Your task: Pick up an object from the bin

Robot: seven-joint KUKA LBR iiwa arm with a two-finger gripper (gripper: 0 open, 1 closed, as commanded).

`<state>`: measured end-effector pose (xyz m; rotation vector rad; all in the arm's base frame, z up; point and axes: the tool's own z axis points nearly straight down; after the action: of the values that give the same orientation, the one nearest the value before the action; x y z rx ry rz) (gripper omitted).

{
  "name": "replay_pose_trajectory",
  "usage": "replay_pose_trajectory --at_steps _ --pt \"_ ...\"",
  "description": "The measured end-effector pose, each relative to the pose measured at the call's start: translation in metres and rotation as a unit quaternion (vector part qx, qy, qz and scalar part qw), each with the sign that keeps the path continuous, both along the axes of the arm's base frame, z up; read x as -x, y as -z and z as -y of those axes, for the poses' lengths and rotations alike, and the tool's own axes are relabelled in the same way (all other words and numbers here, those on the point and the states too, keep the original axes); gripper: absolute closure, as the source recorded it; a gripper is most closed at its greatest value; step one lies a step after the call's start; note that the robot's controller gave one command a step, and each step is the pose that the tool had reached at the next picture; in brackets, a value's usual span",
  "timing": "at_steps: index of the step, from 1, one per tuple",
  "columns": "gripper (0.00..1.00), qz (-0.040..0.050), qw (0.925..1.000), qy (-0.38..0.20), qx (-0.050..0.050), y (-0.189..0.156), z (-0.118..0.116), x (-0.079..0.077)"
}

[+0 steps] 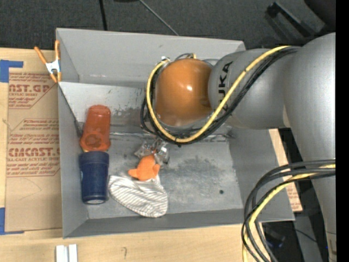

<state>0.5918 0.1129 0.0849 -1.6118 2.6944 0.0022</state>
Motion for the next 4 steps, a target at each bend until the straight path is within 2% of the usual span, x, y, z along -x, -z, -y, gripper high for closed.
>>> replay_pose_trajectory --at_steps 4 --pt "1.0 0.0 1.0 0.001 0.0 -0.039 -0.001 0.0"
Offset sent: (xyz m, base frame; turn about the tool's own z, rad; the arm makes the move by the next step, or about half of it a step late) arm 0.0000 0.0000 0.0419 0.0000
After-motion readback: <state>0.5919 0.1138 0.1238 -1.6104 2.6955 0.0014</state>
